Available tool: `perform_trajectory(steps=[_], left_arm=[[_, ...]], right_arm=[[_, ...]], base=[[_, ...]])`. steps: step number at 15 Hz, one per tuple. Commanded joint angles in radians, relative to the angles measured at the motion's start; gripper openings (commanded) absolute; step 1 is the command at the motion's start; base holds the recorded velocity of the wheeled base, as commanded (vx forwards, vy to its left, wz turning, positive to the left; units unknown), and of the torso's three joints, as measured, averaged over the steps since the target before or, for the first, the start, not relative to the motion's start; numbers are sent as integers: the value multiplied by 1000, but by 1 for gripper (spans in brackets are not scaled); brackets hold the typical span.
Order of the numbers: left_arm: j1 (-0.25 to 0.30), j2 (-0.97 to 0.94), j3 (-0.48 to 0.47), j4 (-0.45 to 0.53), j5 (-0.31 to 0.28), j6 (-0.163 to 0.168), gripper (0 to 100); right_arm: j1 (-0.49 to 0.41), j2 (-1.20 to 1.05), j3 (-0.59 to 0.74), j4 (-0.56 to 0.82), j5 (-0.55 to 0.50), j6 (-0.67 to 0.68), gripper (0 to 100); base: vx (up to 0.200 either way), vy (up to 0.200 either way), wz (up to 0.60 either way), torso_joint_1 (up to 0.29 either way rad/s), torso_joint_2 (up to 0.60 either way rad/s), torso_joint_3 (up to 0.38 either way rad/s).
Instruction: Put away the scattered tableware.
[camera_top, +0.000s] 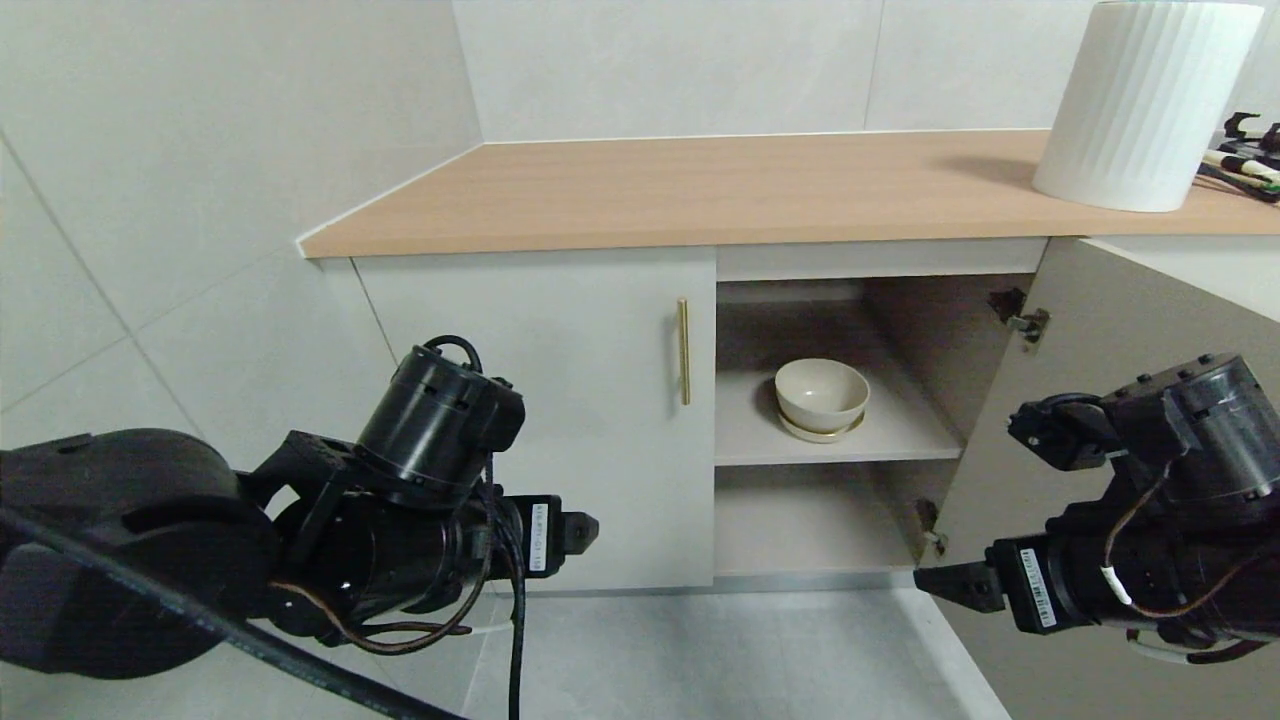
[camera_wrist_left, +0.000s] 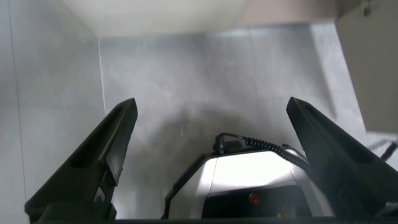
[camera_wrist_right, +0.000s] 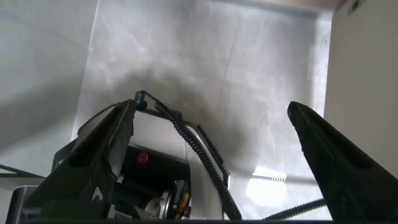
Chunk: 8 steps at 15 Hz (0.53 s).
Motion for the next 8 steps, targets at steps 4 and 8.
perform_trajectory(steps=[4, 8], left_arm=[[0, 17, 0, 0, 1, -1, 100], [0, 17, 0, 0, 1, -1, 100]], right_arm=[[0, 7, 2, -1, 0, 0, 100], [0, 7, 4, -1, 0, 0, 100]], base=[[-200, 0, 0, 1, 2, 4], [0, 0, 0, 0, 0, 0]])
